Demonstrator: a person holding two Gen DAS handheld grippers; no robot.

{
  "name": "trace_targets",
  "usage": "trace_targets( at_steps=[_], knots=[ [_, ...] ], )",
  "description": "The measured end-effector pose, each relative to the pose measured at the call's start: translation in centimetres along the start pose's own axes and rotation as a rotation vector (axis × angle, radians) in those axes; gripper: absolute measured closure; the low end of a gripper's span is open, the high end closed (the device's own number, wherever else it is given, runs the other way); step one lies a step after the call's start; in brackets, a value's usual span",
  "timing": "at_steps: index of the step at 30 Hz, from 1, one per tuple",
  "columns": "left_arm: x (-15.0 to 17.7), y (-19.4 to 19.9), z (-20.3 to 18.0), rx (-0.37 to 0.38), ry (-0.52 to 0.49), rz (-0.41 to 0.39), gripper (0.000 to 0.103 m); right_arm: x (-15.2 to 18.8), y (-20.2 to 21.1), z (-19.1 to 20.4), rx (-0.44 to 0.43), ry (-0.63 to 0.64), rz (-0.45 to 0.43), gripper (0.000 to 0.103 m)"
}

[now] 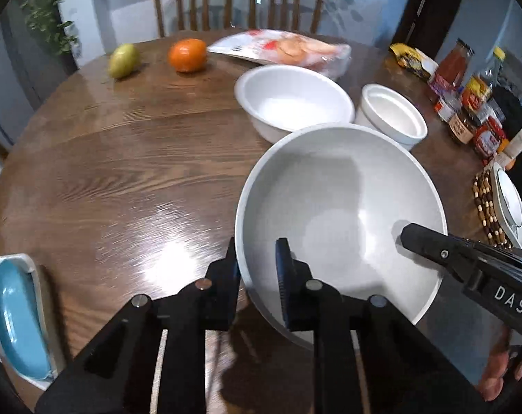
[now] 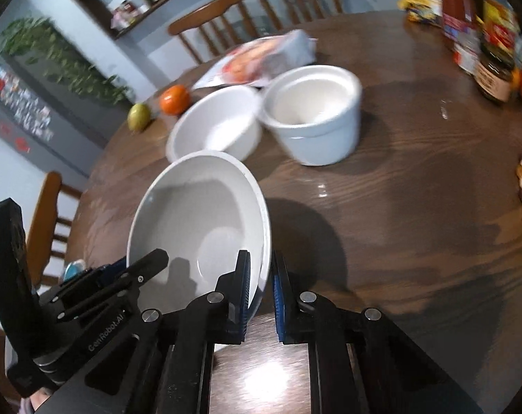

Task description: Organize plates and bowls

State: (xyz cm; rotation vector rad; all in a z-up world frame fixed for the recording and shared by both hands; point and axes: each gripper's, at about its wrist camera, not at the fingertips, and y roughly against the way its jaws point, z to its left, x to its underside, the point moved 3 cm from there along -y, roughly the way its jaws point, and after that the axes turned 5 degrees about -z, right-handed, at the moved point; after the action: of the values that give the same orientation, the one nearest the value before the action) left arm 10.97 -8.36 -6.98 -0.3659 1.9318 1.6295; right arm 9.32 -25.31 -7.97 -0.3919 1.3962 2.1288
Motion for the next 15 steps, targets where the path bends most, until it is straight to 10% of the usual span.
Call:
trace_targets(
  at_steps=[11,15],
  knots=[
    [3.2,2.9,8.8,-0.132,0.11,0.028,0.085,3.4,-3.5,8.7,-0.113,0.099,0.133,0.089],
    [3.9,2.0,10.5,-0.179,0.128,0.05,0.027,3.8,-4.7,10.1,-0.093,0.127,0.114,0.087]
  ],
)
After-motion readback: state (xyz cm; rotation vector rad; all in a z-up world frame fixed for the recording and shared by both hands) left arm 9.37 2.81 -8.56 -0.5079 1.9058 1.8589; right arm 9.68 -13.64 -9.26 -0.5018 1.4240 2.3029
